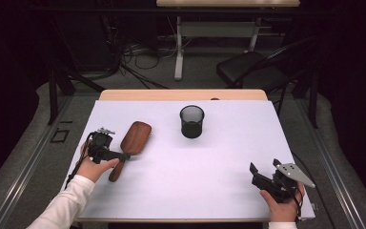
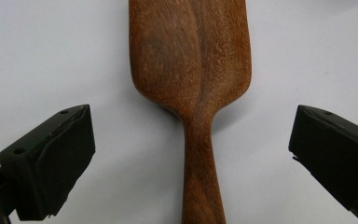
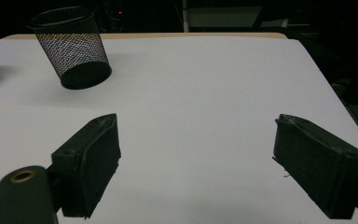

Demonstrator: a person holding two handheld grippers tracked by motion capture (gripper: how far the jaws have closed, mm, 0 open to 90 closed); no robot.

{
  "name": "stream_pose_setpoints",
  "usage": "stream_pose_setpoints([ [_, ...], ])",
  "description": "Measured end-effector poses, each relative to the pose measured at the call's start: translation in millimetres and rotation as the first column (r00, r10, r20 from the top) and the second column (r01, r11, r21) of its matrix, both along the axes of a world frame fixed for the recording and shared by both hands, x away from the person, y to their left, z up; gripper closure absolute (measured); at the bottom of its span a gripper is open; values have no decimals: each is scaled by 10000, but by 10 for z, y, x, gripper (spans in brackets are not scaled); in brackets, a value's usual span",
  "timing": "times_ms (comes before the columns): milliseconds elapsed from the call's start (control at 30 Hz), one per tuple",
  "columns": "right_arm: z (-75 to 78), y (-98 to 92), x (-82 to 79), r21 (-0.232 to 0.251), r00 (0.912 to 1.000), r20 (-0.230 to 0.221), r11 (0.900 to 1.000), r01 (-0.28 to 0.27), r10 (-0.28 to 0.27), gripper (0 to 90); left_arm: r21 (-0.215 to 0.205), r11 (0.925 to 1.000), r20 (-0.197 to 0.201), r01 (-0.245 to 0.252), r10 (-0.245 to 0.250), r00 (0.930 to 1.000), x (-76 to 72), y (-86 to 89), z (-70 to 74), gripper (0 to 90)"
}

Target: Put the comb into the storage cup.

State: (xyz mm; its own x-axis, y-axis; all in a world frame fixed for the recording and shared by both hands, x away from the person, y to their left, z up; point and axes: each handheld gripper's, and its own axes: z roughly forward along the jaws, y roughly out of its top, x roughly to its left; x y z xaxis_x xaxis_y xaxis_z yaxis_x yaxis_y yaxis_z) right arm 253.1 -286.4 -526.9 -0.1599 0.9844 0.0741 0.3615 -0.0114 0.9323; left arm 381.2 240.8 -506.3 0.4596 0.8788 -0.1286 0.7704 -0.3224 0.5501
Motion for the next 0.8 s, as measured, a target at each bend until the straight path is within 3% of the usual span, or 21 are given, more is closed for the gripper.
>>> stream_pose_setpoints([
  [367,-1,2,-1,31,10000,-6,10000,-15,15,137,221,9997,-509,-65,77,9987,91,-21,-24,8],
  [800,1,2,-3,9,10000,-58,10000,-32,32,137,416,9991,-1340,112,-55,9910,153,-51,-91,14],
])
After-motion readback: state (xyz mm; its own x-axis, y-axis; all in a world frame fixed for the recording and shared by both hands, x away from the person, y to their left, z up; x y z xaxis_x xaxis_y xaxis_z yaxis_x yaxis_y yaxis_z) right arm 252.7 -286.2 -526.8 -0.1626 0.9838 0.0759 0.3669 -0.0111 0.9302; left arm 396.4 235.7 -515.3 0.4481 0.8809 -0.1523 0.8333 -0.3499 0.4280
